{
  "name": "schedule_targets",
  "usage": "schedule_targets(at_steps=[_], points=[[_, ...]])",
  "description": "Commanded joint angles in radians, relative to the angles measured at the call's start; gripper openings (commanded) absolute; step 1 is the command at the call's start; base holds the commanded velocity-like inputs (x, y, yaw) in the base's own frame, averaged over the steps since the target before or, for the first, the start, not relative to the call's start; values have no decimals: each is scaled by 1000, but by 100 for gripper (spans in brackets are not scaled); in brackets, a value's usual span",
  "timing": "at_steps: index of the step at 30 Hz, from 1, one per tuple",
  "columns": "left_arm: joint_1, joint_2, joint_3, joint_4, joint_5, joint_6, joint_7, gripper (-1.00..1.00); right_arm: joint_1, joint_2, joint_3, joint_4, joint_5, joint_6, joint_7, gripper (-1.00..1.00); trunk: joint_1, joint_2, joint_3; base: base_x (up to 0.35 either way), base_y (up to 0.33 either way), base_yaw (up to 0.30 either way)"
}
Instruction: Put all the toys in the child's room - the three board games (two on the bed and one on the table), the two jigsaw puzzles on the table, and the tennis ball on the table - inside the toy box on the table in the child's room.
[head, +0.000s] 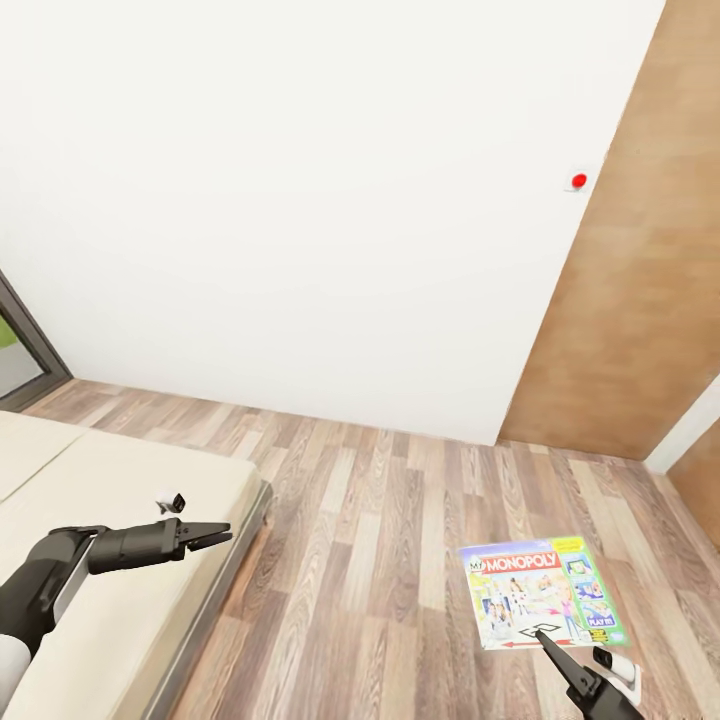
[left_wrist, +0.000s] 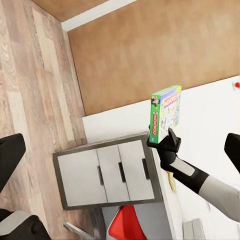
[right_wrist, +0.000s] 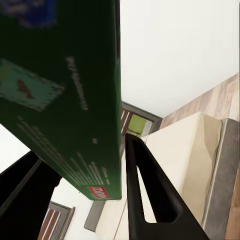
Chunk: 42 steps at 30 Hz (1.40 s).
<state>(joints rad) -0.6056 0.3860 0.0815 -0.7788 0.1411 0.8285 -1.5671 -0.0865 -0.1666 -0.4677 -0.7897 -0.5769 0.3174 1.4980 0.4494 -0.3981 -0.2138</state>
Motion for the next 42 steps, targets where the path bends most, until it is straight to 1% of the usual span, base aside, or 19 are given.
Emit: schedule_targets(at_steps=[1,14,31,42], points=[[0,0,0,0,0,11,-4,100,-1,0,0,1,-1,11,4,-100,1,-2,-1,0,0,-189],[0,-1,-1,0,0,11,-4,100,-1,1,0,1,-3,11,2,-100,1,-2,16,0,0,-190],[0,-1,0,0,0,14,-4,100,-1,-5,0,1,-4,11,2,-100,1,-2,38,0,0,-191],[0,0,1,0,0,19,-4,100,-1,-4,-1,1,-3,11,2,-100,1,-2,52,-137,28,-191]])
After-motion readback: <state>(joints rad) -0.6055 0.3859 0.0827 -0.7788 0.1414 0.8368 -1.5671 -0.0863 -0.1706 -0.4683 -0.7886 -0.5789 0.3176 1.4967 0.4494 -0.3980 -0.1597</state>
